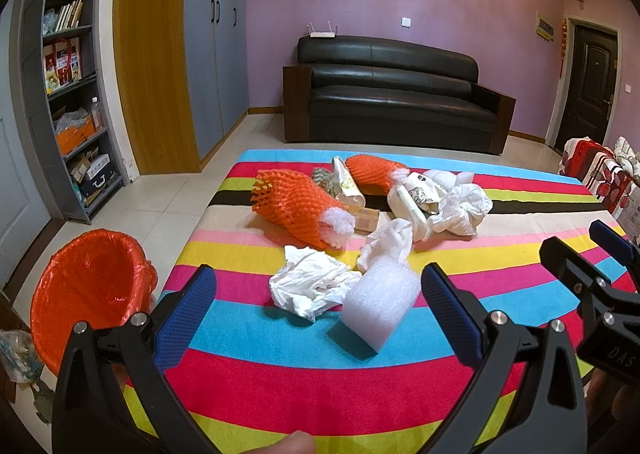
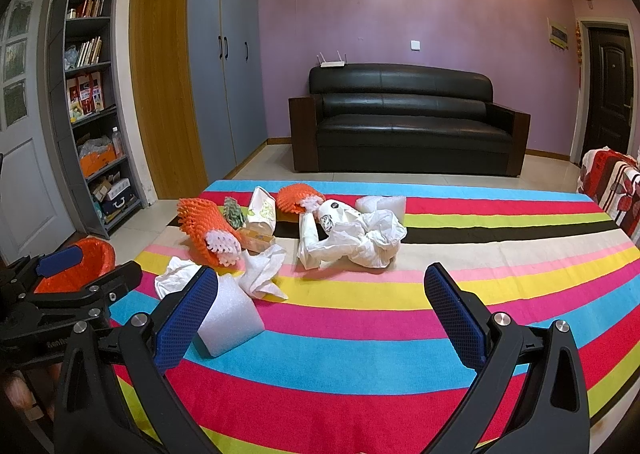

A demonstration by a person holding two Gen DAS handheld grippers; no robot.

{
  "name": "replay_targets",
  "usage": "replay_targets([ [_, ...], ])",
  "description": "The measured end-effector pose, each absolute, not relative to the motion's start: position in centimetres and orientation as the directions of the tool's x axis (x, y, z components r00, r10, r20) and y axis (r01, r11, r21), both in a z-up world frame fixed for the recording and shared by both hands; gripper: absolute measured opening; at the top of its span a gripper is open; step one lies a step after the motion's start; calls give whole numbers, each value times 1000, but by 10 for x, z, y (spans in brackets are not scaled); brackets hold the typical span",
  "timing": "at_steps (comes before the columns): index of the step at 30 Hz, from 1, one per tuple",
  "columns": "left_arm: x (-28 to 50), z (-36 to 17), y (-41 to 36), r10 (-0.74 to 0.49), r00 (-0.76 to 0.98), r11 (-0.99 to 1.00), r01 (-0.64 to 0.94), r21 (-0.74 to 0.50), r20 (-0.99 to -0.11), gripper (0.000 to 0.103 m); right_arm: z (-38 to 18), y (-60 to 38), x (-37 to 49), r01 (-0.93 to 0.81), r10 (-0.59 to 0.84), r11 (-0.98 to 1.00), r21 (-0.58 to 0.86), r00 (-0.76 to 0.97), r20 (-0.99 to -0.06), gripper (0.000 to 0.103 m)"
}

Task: Collect trash
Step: 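Lower the left gripper onto the crumpled white tissue and close it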

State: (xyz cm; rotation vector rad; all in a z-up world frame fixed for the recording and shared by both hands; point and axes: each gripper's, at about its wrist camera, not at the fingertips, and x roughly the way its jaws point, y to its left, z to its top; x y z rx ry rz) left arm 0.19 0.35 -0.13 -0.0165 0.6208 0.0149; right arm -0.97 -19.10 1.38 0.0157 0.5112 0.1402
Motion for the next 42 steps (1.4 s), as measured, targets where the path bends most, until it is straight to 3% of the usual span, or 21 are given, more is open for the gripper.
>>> replay_targets([
  [10, 18, -29, 24, 8, 753, 999, -29, -20, -658, 98, -17, -189, 17, -169, 163, 985, 38, 822, -545, 97],
  [17, 58, -65, 50, -33, 660, 997, -26, -66, -751, 67, -33, -177, 29, -207, 193, 977, 42, 798, -571, 97],
  [23, 87, -89, 46, -79, 615, 997, 52, -60, -785, 63, -38, -161, 36, -244, 228, 968, 53, 781, -582, 97],
  [28, 105, -97, 44, -109, 587, 993, 101, -61, -802, 33, -43, -148, 39, -275, 255, 960, 60, 761, -597, 97],
  [31, 108, -97, 44, -117, 575, 990, 132, -49, -810, 21, -45, -138, 40, -298, 269, 953, 54, 750, -605, 97],
  [42, 90, -38, 58, -93, 624, 983, 179, 26, -776, 18, -61, -97, 49, -372, 294, 928, 12, 713, -637, 97],
])
